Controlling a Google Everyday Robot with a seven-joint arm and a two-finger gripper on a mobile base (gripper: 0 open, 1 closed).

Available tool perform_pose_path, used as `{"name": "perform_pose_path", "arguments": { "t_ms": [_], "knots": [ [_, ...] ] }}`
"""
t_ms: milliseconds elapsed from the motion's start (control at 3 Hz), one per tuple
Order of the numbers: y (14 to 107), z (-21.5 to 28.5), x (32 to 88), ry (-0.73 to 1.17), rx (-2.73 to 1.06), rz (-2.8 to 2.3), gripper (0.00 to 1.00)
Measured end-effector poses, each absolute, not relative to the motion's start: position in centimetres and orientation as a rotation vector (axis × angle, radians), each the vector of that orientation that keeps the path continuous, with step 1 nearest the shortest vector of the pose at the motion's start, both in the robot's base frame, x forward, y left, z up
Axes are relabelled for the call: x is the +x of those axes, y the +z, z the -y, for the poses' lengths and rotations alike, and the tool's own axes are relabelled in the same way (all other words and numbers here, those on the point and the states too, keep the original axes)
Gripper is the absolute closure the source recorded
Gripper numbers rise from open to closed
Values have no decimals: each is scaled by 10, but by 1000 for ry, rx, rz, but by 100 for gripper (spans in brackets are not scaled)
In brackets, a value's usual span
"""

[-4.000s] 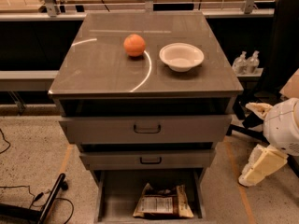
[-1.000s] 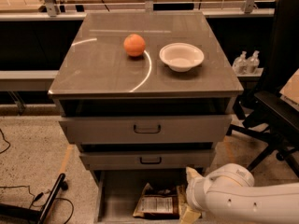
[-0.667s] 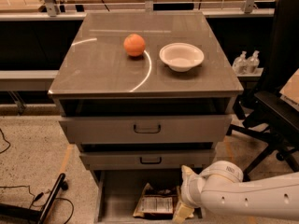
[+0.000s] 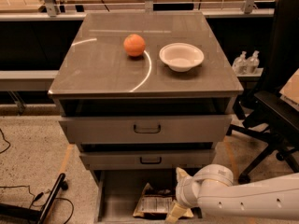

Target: Pick brown chip bag from bottom drawer and place on counter

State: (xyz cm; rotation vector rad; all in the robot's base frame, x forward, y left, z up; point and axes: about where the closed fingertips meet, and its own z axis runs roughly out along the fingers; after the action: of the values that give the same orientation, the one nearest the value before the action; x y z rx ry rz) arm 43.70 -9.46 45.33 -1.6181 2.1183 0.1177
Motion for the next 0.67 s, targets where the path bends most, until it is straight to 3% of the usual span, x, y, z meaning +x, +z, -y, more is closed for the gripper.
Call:
{"name": "perform_pose_path", "arguments": {
  "t_ms": [667],
  "knots": [
    [396,102,454,74,-1594,-2229,0]
  ]
}}
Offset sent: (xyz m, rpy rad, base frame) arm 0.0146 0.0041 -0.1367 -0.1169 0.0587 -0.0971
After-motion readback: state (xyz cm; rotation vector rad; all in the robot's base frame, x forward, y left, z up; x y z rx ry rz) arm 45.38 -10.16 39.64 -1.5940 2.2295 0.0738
